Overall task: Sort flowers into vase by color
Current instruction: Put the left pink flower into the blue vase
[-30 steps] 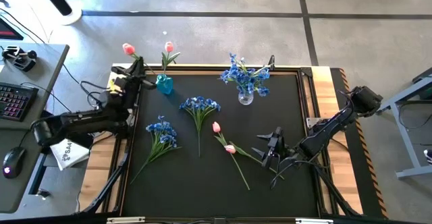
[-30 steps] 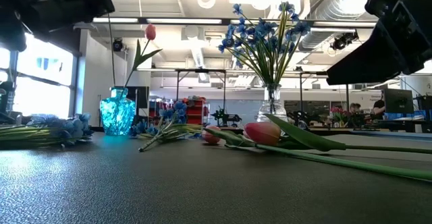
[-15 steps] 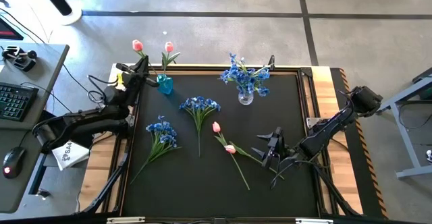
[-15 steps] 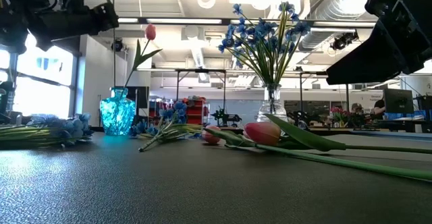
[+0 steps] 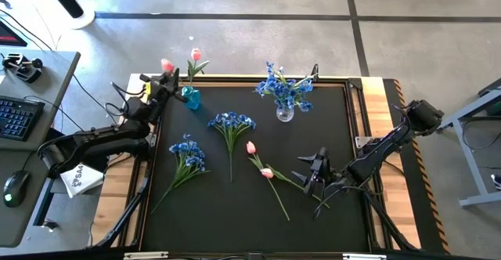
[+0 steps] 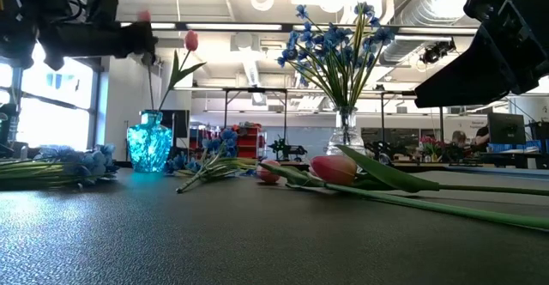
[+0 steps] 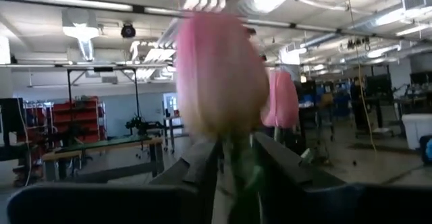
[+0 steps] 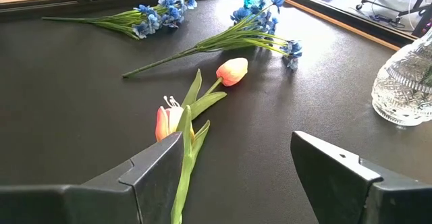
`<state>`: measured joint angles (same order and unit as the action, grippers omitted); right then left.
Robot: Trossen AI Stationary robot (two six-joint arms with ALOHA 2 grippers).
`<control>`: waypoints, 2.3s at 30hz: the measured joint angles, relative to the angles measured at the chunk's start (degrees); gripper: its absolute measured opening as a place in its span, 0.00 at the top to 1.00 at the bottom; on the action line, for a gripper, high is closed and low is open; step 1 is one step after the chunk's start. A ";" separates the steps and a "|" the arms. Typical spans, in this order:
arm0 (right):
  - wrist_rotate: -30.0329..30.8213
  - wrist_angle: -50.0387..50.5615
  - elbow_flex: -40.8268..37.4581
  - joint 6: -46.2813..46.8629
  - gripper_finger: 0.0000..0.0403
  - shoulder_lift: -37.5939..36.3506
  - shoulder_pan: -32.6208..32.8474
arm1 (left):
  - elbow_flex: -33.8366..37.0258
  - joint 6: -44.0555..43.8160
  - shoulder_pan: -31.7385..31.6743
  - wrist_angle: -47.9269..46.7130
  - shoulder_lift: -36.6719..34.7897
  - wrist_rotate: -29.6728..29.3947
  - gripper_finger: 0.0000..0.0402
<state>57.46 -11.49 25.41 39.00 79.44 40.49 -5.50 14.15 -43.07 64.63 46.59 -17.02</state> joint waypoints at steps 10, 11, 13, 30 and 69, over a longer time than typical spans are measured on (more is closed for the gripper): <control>-0.40 0.00 0.00 0.02 0.33 0.00 0.00 | -2.24 3.50 0.02 -14.27 0.02 -0.09 0.67; -0.40 0.00 0.00 0.02 0.33 0.00 0.01 | -3.20 3.52 0.02 -16.56 0.02 -0.09 0.66; -0.40 0.00 0.00 0.02 0.33 0.00 0.00 | -5.45 3.52 0.07 -21.74 0.02 -0.11 0.64; -0.42 0.00 0.00 0.02 0.33 0.00 0.00 | -29.69 5.01 0.02 -64.95 0.02 -0.26 0.61; -0.57 0.00 0.00 0.31 0.33 0.00 0.00 | -45.14 -4.85 -8.12 -84.38 7.57 7.05 0.52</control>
<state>56.88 -11.49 25.41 39.31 79.44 40.49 -50.64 9.30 -51.19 -19.75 54.16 -9.96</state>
